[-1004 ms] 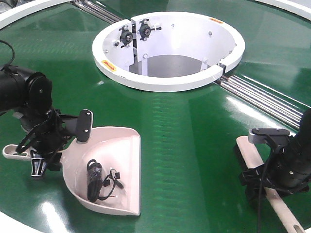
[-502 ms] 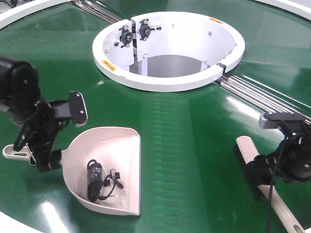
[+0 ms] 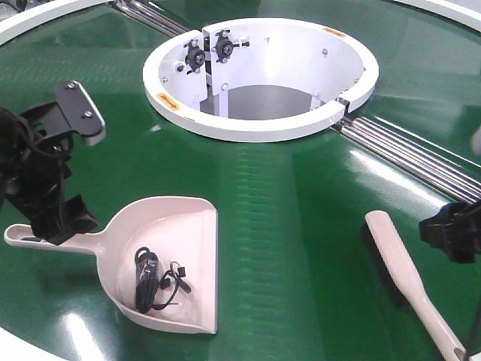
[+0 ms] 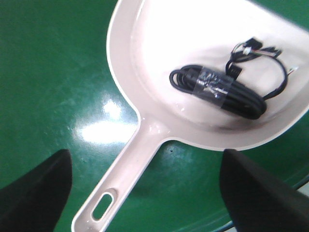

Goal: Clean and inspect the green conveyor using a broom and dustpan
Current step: 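Lower the dustpan, open both grippers and withdraw them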

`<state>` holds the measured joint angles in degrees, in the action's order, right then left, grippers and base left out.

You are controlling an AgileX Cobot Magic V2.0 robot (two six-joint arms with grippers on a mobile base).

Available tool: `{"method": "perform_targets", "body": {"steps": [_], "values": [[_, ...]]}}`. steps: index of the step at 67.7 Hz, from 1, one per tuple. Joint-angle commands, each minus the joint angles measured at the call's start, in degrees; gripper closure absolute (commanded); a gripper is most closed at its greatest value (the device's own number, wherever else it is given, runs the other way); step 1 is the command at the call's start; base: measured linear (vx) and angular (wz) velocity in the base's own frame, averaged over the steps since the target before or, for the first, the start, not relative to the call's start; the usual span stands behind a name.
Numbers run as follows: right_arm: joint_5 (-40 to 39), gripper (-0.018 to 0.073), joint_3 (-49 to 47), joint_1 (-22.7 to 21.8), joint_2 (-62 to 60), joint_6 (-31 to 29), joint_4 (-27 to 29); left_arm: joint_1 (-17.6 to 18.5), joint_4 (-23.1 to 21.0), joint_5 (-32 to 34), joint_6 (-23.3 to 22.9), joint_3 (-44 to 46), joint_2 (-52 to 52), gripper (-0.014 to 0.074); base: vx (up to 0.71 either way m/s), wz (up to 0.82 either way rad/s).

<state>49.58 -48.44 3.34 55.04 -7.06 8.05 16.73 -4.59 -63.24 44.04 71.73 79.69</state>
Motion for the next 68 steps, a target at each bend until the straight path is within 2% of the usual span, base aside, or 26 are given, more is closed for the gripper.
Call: {"method": "perform_targets", "body": {"steps": [1,8,19,28,33,39,45,52,62,68], "values": [[-3.2,0.003,-1.4,-0.2,-4.6,-0.3,0.2,0.2,-2.6,2.3,-0.6,1.5,-4.2,0.0006,0.0,0.0],[-3.7,0.003,-1.4,-0.2,-8.7,-0.3,0.2,0.2,-2.7,4.2,-1.2,1.5,-5.4,0.0006,0.0,0.0],[-4.2,0.003,-1.4,0.0,-16.4,-0.3,0.1,0.2,-2.5,6.1,-6.7,1.5,-6.6,0.0006,0.0,0.0],[-4.9,0.003,-1.4,3.2,-21.8,-0.3,-2.6,0.2,-2.6,8.6,-9.5,1.1,-9.7,0.0006,0.0,0.0],[-6.2,0.003,-0.4,4.5,-24.9,0.1,-4.8,0.2,-4.2,12.2,-11.5,-0.6,-13.0,0.0006,0.0,0.0],[-11.1,0.003,3.8,4.4,-28.4,1.4,-5.5,0.2,-7.9,19.1,-12.3,-4.9,-17.5,0.0006,0.0,0.0],[-17.8,0.003,9.7,4.4,-32.2,2.4,-5.5,0.2,-11.2,26.8,-10.7,-11.7,-22.7,0.0006,0.0,0.0],[-25.2,0.003,17.6,4.4,-36.2,2.5,-5.5,0.2,-12.7,37.2,-9.8,-22.0,-28.9,0.0006,0.0,0.0],[-34.0,0.003,26.8,4.4,-41.4,2.4,-5.8,0.2,-13.6,57.1,-9.7,-38.8,-38.1,0.0006,0.0,0.0],[-38.9,0.003,31.5,4.4,-42.4,2.4,-5.8,0.2,-14.5,71.5,-9.7,-50.3,-42.6,0.0006,0.0,0.0]]}}
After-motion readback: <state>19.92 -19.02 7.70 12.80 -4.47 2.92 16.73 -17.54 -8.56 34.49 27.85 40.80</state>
